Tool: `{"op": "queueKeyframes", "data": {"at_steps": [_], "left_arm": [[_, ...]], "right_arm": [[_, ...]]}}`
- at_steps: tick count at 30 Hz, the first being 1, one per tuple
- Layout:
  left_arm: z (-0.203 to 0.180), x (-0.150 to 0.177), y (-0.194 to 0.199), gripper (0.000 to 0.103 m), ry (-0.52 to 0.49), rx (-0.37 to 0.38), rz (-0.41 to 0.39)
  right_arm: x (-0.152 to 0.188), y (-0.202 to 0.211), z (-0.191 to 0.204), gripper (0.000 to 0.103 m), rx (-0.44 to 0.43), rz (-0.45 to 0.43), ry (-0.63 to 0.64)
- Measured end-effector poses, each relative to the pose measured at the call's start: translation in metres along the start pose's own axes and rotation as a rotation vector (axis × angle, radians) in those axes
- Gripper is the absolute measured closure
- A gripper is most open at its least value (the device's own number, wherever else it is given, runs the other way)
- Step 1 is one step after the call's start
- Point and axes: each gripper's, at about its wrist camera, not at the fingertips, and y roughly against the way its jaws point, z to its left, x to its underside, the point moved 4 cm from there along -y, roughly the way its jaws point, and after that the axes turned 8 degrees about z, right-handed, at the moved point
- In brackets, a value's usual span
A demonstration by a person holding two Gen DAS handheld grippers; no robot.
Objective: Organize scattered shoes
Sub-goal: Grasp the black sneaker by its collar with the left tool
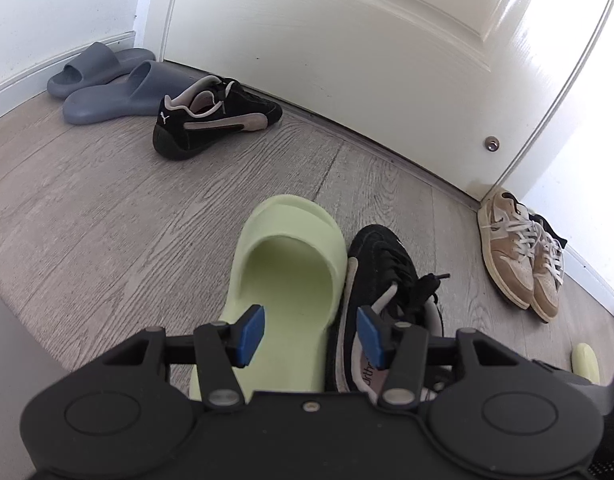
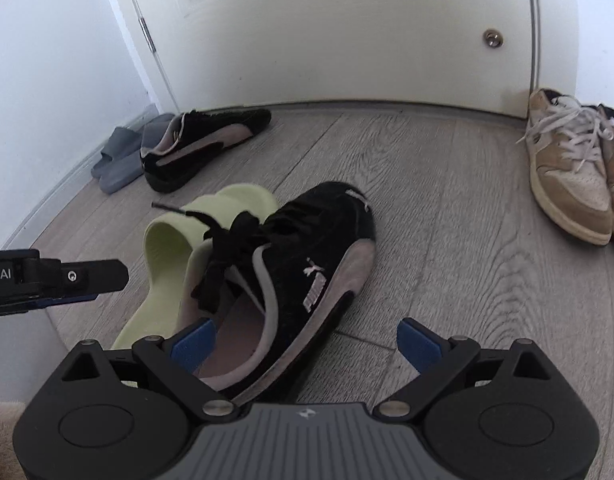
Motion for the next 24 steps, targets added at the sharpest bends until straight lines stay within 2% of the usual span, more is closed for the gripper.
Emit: {"op": "queueKeyframes", "data": {"at_steps": [3,4,6,9,12,16,19,22,24], "left_arm": [[-0.003,0.001,-0.002,0.051,-0.015,0.004,0.005],[-0.005,0.002,-0.003,0.051,-0.022,0.003,0.007],[-0.006,0.002,-0.004,0.051,-0.028,0.004,0.010],[-0.005,0.002,-0.004,0.051,-0.027,0.005,0.010],[-0.003,0.001,-0.003,0.051,-0.018,0.006,0.004],[-0.003,0.001,-0.003,0.051,-0.017,0.010,0.004],[-0.006,0.002,-0.003,0.051,-0.034,0.010,0.007],[-0.012,0.003,-0.003,0.051,-0.069,0.007,0.012],[-0.024,0.003,-0.004,0.051,-0.154,0.013,0.011]], "right_arm": [[0.003,0.000,-0.002,0.009,-0.014,0.002,-0.003],[0.003,0.000,-0.003,0.013,-0.015,0.009,-0.004],[0.000,0.001,-0.009,0.019,0.038,0.022,0.003],[-0.001,0.004,-0.018,0.019,0.105,0.019,0.031],[-0.002,0.012,-0.033,0.023,0.219,-0.011,0.103],[-0.007,0.020,-0.067,0.025,0.367,-0.050,0.167],[-0.015,0.023,-0.100,0.025,0.452,-0.074,0.154],[-0.021,0.027,-0.124,0.025,0.483,-0.088,0.128],[-0.019,0.032,-0.136,0.024,0.460,-0.090,0.097]]}}
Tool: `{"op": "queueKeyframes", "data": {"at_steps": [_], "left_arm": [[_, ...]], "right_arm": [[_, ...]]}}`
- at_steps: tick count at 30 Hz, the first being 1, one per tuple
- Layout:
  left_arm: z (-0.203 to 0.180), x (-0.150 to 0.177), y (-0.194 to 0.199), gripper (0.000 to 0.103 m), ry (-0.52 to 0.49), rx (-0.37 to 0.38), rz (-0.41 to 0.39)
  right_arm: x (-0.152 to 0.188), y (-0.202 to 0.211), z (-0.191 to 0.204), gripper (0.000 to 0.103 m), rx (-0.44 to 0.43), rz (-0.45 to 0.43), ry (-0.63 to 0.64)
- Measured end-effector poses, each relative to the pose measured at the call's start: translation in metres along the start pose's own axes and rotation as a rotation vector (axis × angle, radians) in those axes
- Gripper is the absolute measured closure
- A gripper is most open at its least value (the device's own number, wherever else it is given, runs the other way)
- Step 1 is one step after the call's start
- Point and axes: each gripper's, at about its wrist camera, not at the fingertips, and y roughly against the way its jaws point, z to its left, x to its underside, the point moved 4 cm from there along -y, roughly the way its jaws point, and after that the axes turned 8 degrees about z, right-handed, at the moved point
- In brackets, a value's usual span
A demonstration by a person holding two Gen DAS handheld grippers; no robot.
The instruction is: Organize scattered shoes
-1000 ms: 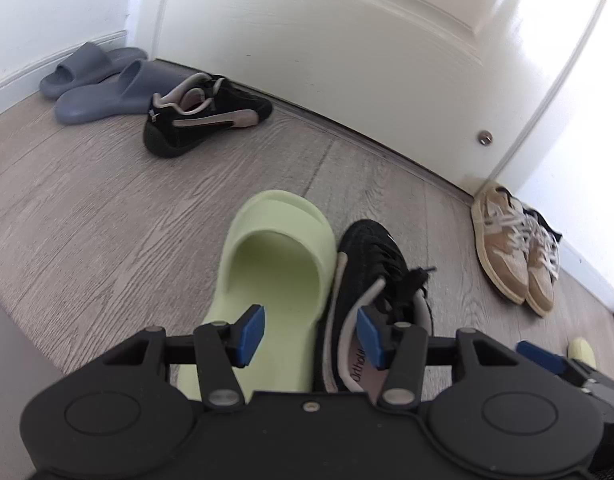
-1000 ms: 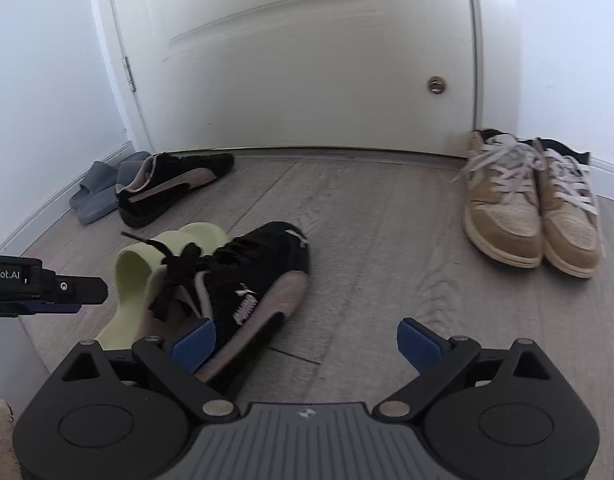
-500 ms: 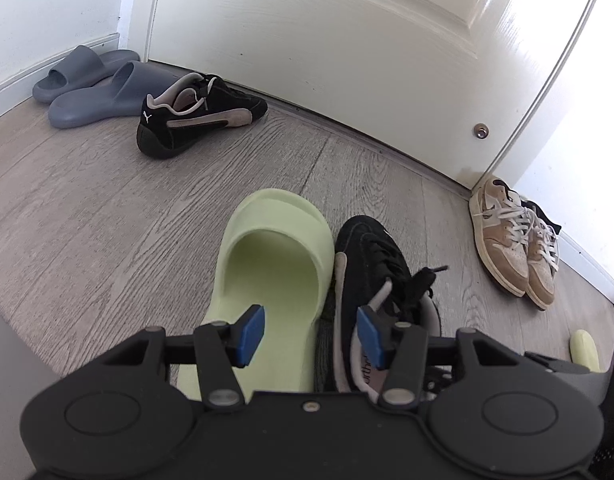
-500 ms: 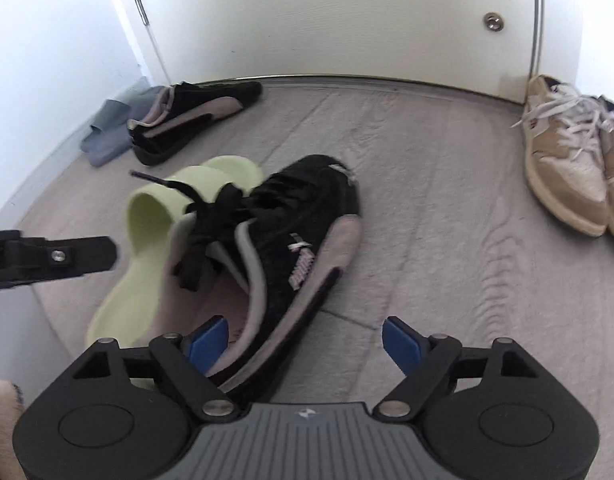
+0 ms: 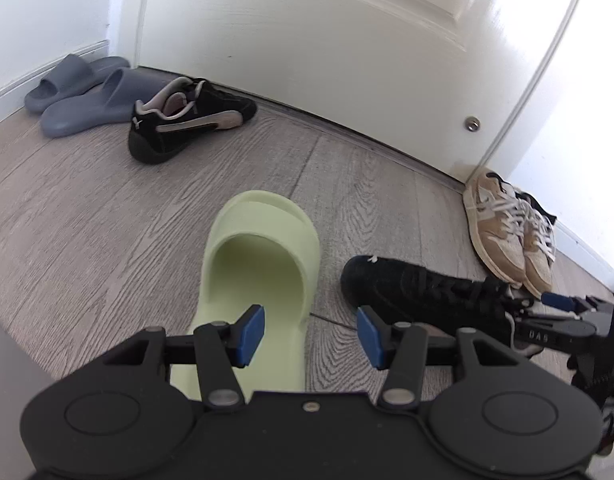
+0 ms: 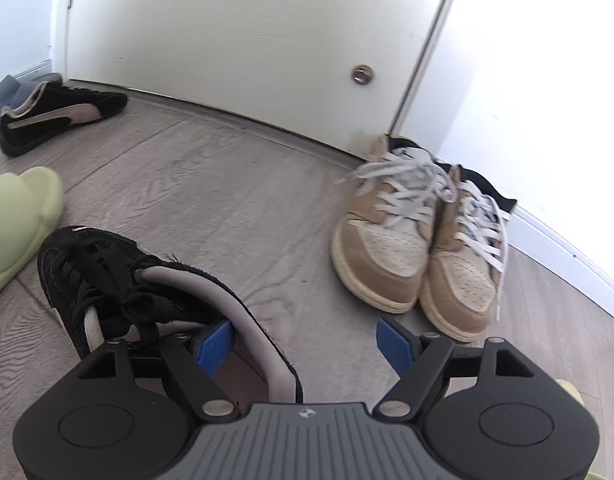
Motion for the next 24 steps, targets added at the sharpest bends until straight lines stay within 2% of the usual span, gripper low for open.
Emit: {"op": "queueKeyframes", "data": {"at_steps": [3,5,6,9,11,14,16,18,20,24], "left_arm": [[-0.027,-0.006,-0.001,0.050,-0.199,0.008,-0.012],[-0.044,-0.011,-0.006,0.043,-0.358,0.027,-0.020],[-0.055,-0.014,-0.011,0.036,-0.443,0.049,-0.022],[-0.087,-0.015,-0.031,0.036,-0.648,0.119,-0.011],[-0.110,-0.012,-0.054,0.036,-0.816,0.162,0.015],[-0.133,-0.003,-0.087,0.035,-1.036,0.119,0.021],[-0.141,-0.005,-0.099,0.028,-1.118,0.111,-0.005],[-0.146,-0.011,-0.105,0.022,-1.150,0.130,-0.012],[-0.148,-0.012,-0.108,0.022,-1.187,0.160,-0.014],[-0.154,-0.005,-0.106,0.021,-1.353,0.176,-0.083]], "right_arm": [[0.009,0.009,-0.025,0.023,-0.133,-0.012,-0.110],[0.019,0.017,-0.041,0.022,-0.225,-0.017,-0.175],[0.025,0.023,-0.051,0.021,-0.252,-0.022,-0.212],[0.044,0.035,-0.070,0.017,-0.277,-0.018,-0.282],[0.053,0.039,-0.075,0.017,-0.276,-0.009,-0.274],[0.067,0.043,-0.079,0.017,-0.242,0.008,-0.227],[0.072,0.045,-0.076,0.017,-0.221,0.024,-0.191],[0.076,0.046,-0.074,0.017,-0.220,0.036,-0.173],[0.077,0.044,-0.074,0.017,-0.246,0.046,-0.182],[0.072,0.041,-0.074,0.017,-0.288,0.043,-0.203]]}}
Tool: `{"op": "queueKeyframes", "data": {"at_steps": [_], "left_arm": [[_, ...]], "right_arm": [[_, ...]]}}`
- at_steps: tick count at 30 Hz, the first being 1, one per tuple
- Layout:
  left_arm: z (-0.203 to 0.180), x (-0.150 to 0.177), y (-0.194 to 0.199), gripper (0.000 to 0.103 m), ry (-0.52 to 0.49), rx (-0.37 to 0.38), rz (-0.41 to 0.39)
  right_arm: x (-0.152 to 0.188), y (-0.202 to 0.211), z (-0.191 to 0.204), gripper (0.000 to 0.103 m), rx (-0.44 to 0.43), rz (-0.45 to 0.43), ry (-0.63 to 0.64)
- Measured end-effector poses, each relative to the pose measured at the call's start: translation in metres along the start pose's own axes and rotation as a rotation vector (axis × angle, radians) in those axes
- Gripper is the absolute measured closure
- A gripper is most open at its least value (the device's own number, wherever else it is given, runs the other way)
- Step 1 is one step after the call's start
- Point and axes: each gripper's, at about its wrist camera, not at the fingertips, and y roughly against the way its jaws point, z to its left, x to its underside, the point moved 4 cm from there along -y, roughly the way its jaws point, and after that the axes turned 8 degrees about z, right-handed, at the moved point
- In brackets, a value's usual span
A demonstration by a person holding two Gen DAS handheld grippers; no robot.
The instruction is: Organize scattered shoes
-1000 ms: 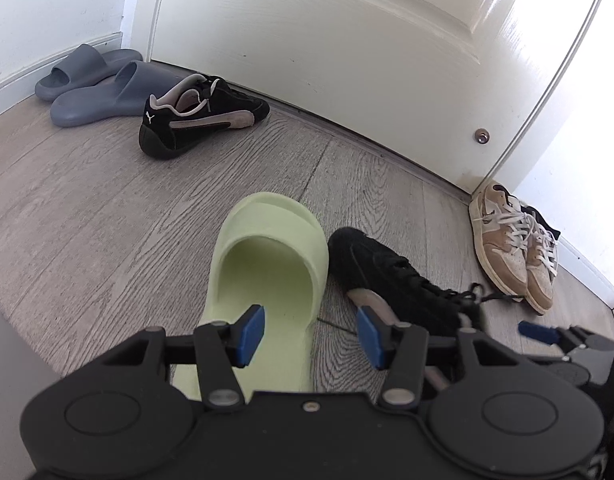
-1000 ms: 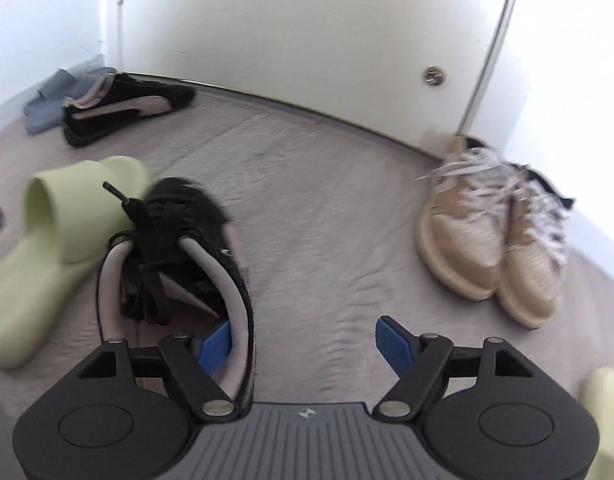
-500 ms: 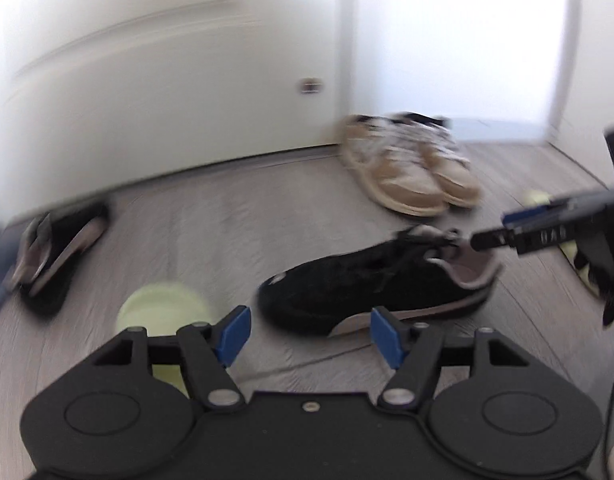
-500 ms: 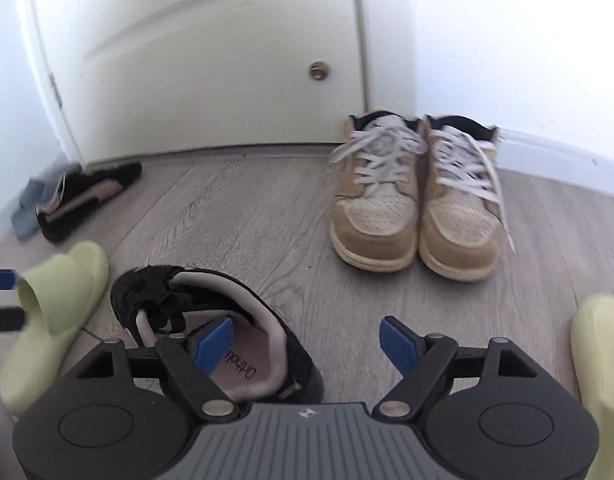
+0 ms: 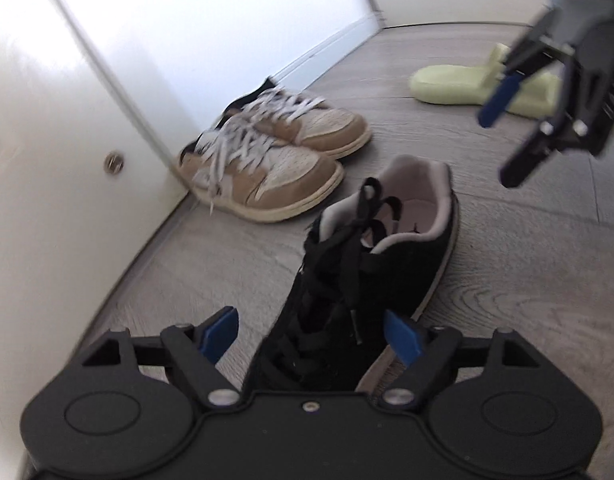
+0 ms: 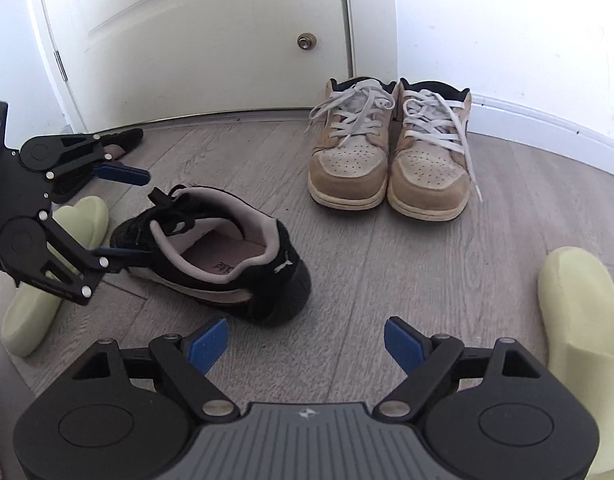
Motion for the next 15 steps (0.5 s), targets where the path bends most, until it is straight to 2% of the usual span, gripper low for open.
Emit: {"op": "queueKeyframes", "data": {"at_steps": [2,6,10,14,15], "left_arm": [[0.002,-0.003,-0.002,0.021,-0.027,0.023,0.001],[0.015,-0.008,-0.003,0.022,-0.017,0.125,0.029],[0.023,-0.017,0.004,0.022,-0.004,0.206,-0.004],[0.004,-0.022,-0.012,0.021,-0.116,0.189,0.024],[0.003,-0.022,-0.015,0.019,-0.115,0.191,0.021]], "right_arm": [[-0.003,-0.003,0.000,0.017,-0.010,-0.004,-0.009],[-0.009,-0.004,-0.001,0.017,-0.042,-0.013,-0.040],[-0.008,-0.004,0.000,0.016,-0.058,0.000,-0.030],[-0.005,-0.014,-0.004,0.016,-0.021,0.030,-0.053],[-0.005,-0.017,-0.006,0.016,-0.001,0.041,-0.073]]}}
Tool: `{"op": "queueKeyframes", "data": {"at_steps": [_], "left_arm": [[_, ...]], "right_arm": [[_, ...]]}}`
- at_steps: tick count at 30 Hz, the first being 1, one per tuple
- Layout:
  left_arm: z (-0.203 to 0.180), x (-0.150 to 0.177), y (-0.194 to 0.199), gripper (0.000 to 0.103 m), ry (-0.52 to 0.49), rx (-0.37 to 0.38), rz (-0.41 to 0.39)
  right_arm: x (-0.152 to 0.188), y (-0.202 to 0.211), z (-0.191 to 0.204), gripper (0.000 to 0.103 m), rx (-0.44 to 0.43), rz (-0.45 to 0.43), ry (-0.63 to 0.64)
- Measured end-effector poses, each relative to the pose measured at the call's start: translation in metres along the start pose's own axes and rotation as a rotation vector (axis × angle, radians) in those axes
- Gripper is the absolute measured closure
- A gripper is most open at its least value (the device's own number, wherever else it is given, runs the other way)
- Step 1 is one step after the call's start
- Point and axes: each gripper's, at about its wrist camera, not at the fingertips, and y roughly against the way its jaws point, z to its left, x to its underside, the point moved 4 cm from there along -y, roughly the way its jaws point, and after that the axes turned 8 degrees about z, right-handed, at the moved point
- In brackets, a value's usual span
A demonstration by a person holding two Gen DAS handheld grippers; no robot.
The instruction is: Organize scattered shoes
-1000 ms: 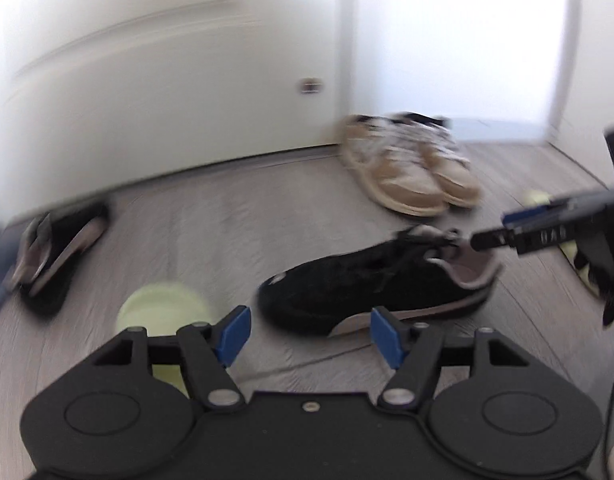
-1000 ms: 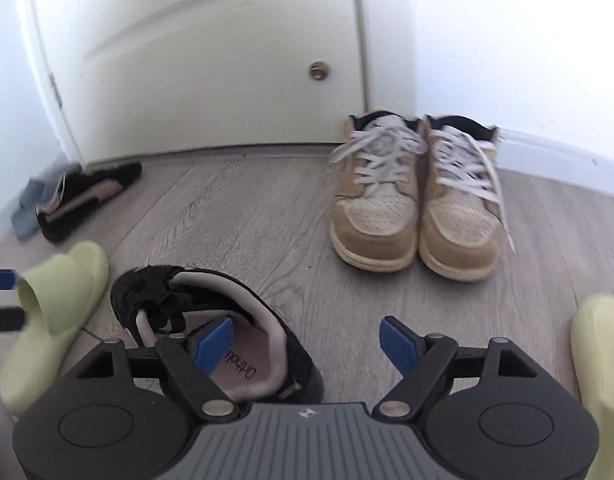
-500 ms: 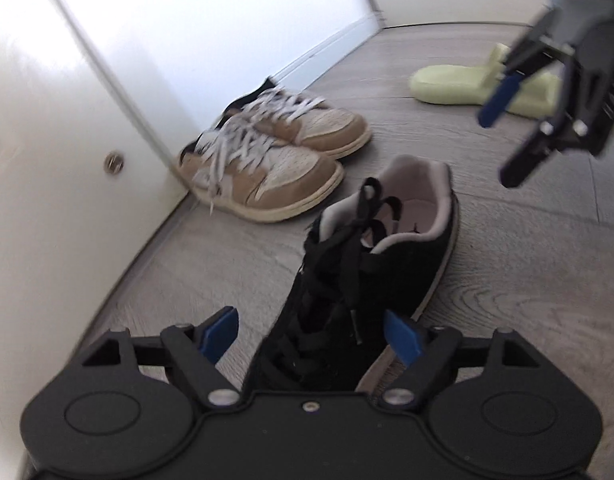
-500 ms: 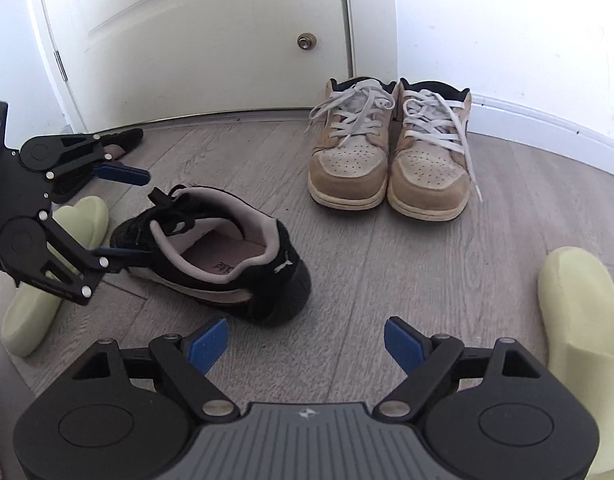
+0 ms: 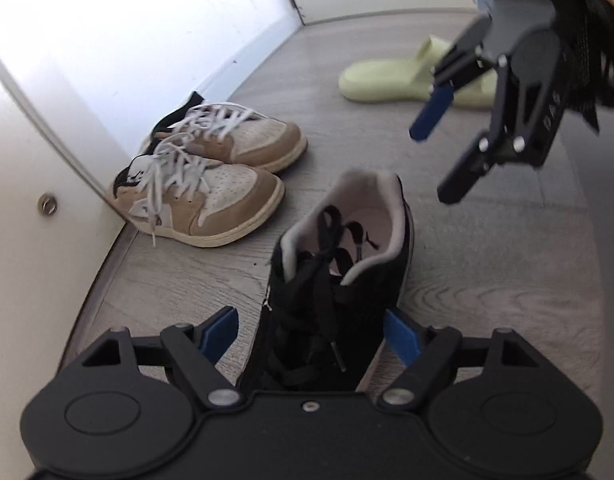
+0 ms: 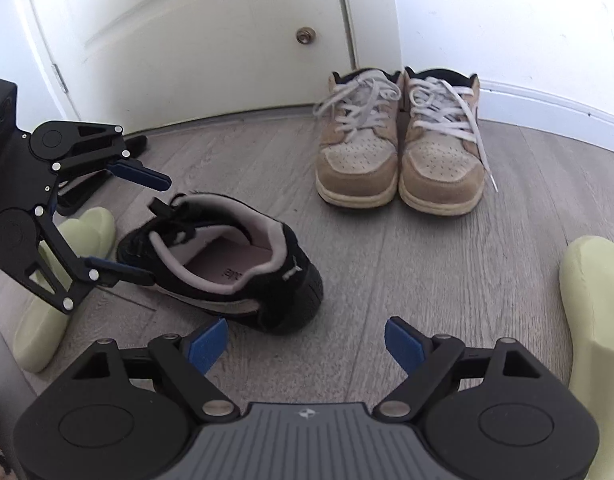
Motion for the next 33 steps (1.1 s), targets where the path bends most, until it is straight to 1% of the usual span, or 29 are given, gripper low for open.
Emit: {"op": "queueKeyframes", "data": {"at_steps": [3,5,7,9,11,13,15,17,19,22,25,27,28,30,32,33], "left_arm": [[0.004,-0.001,-0.005,0.012,0.049,0.005,-0.007],[0.004,0.001,-0.008,0.011,0.063,0.010,-0.012],[0.000,0.004,-0.010,0.012,0.042,0.018,-0.004],[-0.007,0.007,-0.017,0.012,-0.011,0.031,0.032],[-0.010,0.009,-0.028,0.012,-0.053,0.013,0.057],[-0.005,0.010,-0.037,0.012,-0.042,-0.005,0.067],[0.006,0.010,-0.043,0.011,0.021,0.023,0.079],[0.017,0.010,-0.048,0.011,0.098,0.077,0.088],[0.023,0.011,-0.047,0.017,0.182,0.092,0.080],[0.033,0.012,-0.047,0.021,0.347,0.094,0.055],[0.040,0.015,-0.047,0.022,0.550,0.052,0.025],[0.040,0.015,-0.047,0.022,0.635,0.012,0.025],[0.037,0.014,-0.047,0.023,0.679,-0.020,0.034],[0.032,0.012,-0.045,0.023,0.711,-0.070,0.054],[0.022,0.010,-0.044,0.023,0.745,-0.145,0.094],[0.018,0.010,-0.043,0.023,0.758,-0.171,0.110]], "right_arm": [[-0.002,-0.006,-0.004,0.016,0.032,0.005,-0.064],[-0.003,-0.006,-0.004,0.016,0.016,-0.002,-0.082],[-0.004,-0.007,-0.002,0.016,-0.002,-0.005,-0.086],[-0.005,-0.009,0.001,0.016,-0.006,-0.002,-0.074],[-0.005,-0.012,0.003,0.016,-0.009,0.001,-0.069],[-0.005,-0.014,0.004,0.016,-0.017,0.004,-0.074],[-0.004,-0.014,0.005,0.016,-0.023,0.007,-0.077],[-0.003,-0.015,0.005,0.016,-0.026,0.010,-0.078],[-0.002,-0.015,0.004,0.016,-0.026,0.011,-0.078],[-0.001,-0.016,0.002,0.016,-0.026,0.011,-0.089],[-0.002,-0.018,0.001,0.016,-0.027,0.011,-0.097],[-0.002,-0.018,0.003,0.016,-0.030,0.007,-0.096],[-0.002,-0.017,0.003,0.016,-0.031,0.006,-0.093],[-0.002,-0.017,0.005,0.016,-0.033,0.002,-0.089],[-0.002,-0.017,0.006,0.016,-0.034,-0.001,-0.089],[-0.002,-0.017,0.006,0.016,-0.035,-0.001,-0.090]]}}
